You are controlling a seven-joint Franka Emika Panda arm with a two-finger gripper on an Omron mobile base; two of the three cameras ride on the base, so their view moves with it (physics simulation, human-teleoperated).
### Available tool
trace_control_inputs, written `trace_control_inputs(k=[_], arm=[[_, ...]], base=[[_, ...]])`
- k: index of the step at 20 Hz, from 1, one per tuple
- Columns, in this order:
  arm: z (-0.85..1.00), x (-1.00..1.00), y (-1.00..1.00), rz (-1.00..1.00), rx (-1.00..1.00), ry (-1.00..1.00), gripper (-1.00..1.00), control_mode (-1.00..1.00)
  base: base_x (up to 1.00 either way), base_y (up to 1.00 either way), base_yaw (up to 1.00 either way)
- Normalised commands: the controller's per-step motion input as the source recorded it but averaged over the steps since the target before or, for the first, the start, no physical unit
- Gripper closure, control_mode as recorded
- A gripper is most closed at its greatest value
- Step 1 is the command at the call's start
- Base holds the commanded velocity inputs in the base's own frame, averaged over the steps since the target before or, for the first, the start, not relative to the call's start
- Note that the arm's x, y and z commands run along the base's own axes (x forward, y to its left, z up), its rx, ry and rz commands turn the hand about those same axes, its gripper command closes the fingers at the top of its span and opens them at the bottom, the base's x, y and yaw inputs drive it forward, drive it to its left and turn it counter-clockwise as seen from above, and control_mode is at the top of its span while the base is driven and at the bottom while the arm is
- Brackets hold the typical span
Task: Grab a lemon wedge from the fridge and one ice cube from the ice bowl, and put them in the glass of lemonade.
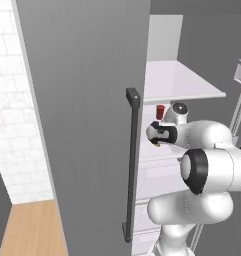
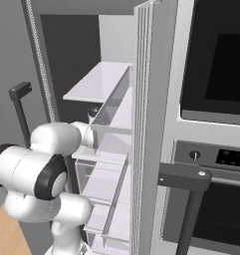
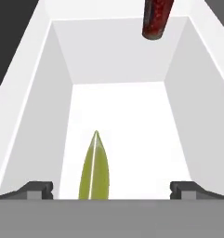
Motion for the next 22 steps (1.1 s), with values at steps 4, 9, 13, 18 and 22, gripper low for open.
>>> trace_control_inputs(k=[4,9,13,18,22], arm=[[-0.35,0.26,0.01,0.0,0.0,0.0,-1.0,-1.0],[-0.32,0.43,0.06,0.0,0.0,0.03,-1.0,-1.0],[-0.37,0.44,0.11,0.0,0.0,0.08,-1.0,-1.0],[-0.5,0.15,0.08,0.0,0.0,0.07,-1.0,-1.0],[-0.27,0.02,0.06,0.0,0.0,-0.01,-1.0,-1.0]], base=[[0.0,0.0,0.0],[0.0,0.0,0.0],[0.0,0.0,0.0],[0.0,0.0,0.0],[0.0,0.0,0.0]])
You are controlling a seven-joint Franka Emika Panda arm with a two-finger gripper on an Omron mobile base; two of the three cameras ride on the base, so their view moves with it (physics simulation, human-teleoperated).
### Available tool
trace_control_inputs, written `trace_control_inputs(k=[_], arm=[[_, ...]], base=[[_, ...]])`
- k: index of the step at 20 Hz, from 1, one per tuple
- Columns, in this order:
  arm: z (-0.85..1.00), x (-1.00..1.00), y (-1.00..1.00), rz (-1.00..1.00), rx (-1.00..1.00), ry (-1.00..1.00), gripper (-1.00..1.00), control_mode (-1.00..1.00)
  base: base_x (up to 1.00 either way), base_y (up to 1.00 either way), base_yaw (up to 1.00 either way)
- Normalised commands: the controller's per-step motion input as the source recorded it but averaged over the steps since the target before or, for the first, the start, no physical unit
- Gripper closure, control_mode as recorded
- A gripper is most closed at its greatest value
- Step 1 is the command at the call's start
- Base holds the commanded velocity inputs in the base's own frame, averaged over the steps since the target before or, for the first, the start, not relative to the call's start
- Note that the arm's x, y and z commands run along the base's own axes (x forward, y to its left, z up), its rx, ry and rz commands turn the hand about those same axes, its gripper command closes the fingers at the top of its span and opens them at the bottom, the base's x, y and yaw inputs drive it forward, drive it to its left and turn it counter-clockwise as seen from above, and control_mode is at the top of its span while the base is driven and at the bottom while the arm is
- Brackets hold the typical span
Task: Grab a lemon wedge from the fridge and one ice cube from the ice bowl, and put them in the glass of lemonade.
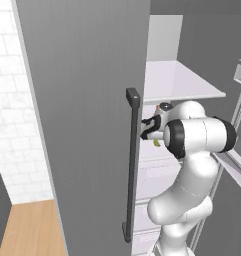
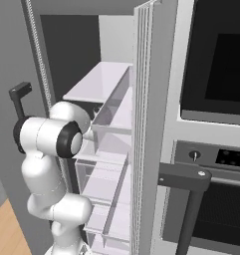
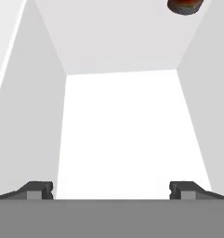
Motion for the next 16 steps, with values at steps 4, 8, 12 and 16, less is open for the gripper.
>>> trace_control_inputs(k=[4,8,12,16], arm=[[0.0,-0.51,0.0,0.0,0.0,-0.22,-1.0,-1.0],[0.0,0.0,0.0,0.0,0.0,-0.02,-1.0,-1.0],[0.0,-0.19,0.03,0.0,0.0,0.0,-1.0,-1.0],[0.0,-0.12,0.0,0.0,0.0,0.0,-1.0,-1.0]], base=[[0.0,0.0,0.0],[0.0,0.0,0.0],[0.0,0.0,0.0],[0.0,0.0,0.0]])
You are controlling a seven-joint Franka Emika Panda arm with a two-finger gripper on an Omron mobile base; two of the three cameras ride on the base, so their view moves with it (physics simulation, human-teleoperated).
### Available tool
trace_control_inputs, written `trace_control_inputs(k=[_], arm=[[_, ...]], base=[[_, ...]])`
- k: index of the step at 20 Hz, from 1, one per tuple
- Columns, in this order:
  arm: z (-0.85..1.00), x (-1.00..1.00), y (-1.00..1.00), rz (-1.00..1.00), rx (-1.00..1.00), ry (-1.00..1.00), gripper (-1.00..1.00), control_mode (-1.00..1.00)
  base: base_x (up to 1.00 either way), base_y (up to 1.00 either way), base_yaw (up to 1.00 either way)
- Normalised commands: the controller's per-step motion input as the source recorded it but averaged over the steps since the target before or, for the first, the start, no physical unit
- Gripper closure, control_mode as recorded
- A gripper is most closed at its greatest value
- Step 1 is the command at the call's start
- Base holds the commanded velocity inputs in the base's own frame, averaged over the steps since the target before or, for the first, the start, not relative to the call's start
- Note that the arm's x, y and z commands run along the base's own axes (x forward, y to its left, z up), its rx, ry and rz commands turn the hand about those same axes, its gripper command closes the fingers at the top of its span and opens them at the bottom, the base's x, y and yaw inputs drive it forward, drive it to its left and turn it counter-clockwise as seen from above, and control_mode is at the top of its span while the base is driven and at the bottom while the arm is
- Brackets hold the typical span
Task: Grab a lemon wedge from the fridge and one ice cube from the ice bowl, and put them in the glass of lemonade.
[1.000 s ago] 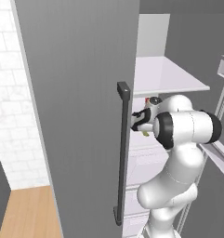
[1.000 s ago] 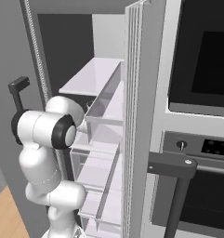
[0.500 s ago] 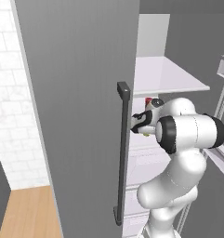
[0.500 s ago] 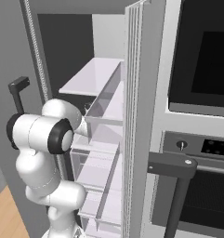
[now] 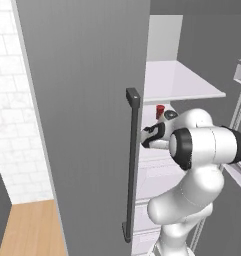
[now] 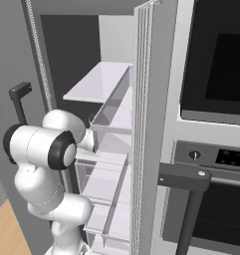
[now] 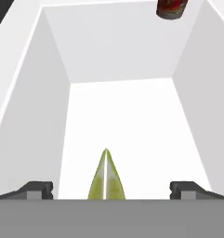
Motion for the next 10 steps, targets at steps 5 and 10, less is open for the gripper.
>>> trace_control_inputs(k=[5,10], arm=[[-0.08,-0.01,0.01,0.0,-0.02,-0.01,1.0,-1.0],[-0.2,0.0,0.0,0.0,-0.02,0.0,1.0,-1.0]], base=[[0.0,0.0,0.0],[0.0,0.0,0.0]])
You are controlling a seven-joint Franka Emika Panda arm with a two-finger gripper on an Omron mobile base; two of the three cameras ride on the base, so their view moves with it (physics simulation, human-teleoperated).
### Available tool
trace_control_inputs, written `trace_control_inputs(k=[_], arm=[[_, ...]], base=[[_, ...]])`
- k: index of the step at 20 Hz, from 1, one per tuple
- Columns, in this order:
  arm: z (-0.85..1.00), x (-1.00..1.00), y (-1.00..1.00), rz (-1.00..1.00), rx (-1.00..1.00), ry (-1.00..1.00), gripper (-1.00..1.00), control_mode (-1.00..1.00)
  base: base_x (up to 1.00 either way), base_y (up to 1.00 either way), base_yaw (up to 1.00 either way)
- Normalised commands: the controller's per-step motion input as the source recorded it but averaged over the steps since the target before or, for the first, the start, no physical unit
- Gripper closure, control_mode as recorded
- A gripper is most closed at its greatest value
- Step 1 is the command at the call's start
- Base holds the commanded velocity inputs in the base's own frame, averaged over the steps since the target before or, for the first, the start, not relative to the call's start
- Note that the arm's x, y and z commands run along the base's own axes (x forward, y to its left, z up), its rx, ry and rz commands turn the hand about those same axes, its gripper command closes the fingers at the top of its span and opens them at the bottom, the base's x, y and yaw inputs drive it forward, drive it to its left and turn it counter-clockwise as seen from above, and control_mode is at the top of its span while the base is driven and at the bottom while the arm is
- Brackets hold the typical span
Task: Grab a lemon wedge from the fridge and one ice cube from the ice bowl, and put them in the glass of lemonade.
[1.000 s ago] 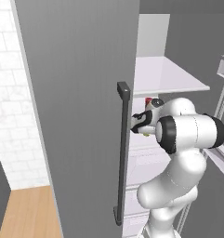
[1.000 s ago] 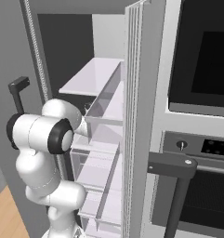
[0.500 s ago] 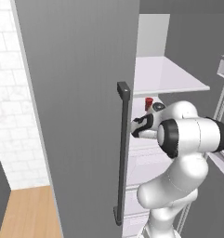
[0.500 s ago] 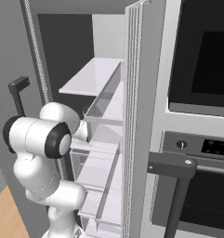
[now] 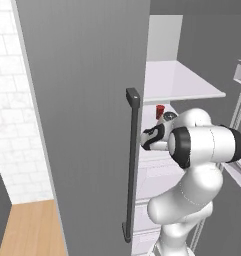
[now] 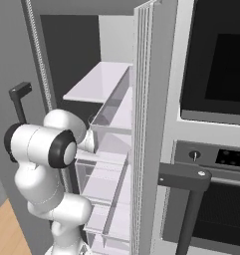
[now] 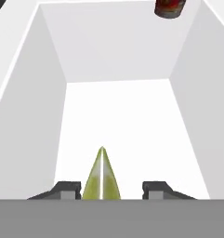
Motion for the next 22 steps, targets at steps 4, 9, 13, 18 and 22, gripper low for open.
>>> trace_control_inputs(k=[4,9,13,18,22], arm=[[0.0,0.0,0.0,0.0,0.0,0.0,1.0,-1.0],[0.66,-0.71,0.0,-0.04,0.0,-0.18,1.0,-1.0],[1.0,-1.0,0.01,-0.12,0.0,-0.18,1.0,-1.0],[1.0,-1.0,0.0,-0.12,0.03,0.0,1.0,-1.0],[1.0,-0.99,0.02,-0.07,0.04,0.12,1.0,-1.0]], base=[[0.0,0.0,0.0],[0.0,0.0,0.0],[0.0,0.0,0.0],[0.0,0.0,0.0],[0.0,0.0,0.0]])
